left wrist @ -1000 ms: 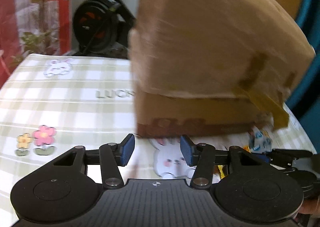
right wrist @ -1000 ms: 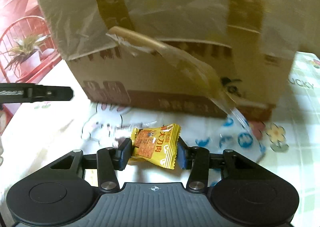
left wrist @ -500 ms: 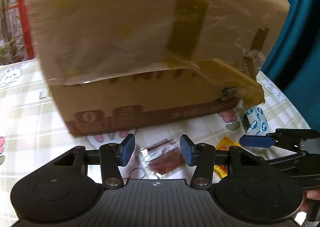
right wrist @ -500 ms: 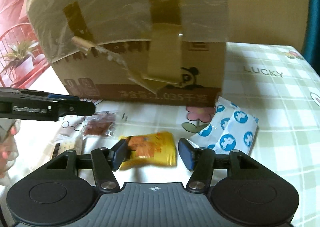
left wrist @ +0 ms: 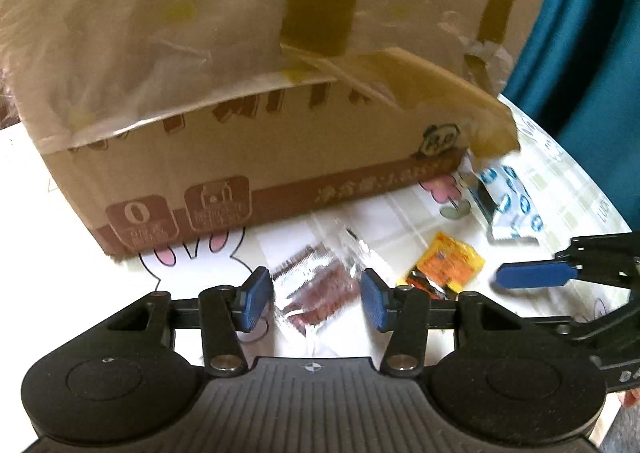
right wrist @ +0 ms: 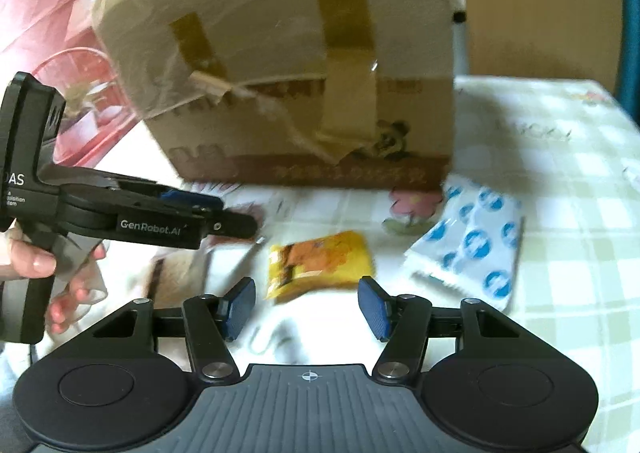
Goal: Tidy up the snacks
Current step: 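Grasp the clear packet of red jerky with the left tool while the right tool holds the yellow packet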
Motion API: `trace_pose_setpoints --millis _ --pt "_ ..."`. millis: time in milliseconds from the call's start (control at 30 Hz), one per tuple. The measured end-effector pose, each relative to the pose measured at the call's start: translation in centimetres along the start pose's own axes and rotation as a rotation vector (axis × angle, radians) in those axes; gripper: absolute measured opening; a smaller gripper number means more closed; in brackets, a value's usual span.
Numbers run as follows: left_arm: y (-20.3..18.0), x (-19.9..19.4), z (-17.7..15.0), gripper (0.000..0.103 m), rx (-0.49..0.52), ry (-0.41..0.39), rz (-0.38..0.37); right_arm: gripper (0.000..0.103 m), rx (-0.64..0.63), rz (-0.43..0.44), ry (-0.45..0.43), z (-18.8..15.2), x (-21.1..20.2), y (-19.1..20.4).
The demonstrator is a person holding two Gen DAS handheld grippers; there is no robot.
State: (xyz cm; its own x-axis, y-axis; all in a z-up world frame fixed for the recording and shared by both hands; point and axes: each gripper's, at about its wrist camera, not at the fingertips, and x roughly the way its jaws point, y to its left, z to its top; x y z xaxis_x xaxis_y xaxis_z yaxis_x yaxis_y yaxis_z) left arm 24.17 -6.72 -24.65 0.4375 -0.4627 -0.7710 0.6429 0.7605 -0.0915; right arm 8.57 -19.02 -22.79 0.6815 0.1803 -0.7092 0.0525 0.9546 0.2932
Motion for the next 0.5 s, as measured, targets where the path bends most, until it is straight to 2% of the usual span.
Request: trace_pose_setpoints --millis 100,233,400,500 --pt "-0.1 -0.2 -0.6 0.052 0.032 0.004 0.005 0.050 0.032 0.012 0.019 0.3 0.9 -0.3" --pt "0.4 -0.8 -1.0 0.052 -0.004 0.003 -0.014 0.050 0.061 0.024 0.010 1.4 2.0 -0.6" --pt "0.4 -0.9 -1.6 0.052 -0.030 -0.006 -0.033 0.050 0.079 -0.027 -0.005 3.3 3.5 -0.9" --pt "0.6 -1.2 -1.8 0.052 -0.049 -0.015 -0.034 0.050 0.014 -0.065 0.006 3.7 4.5 0.0"
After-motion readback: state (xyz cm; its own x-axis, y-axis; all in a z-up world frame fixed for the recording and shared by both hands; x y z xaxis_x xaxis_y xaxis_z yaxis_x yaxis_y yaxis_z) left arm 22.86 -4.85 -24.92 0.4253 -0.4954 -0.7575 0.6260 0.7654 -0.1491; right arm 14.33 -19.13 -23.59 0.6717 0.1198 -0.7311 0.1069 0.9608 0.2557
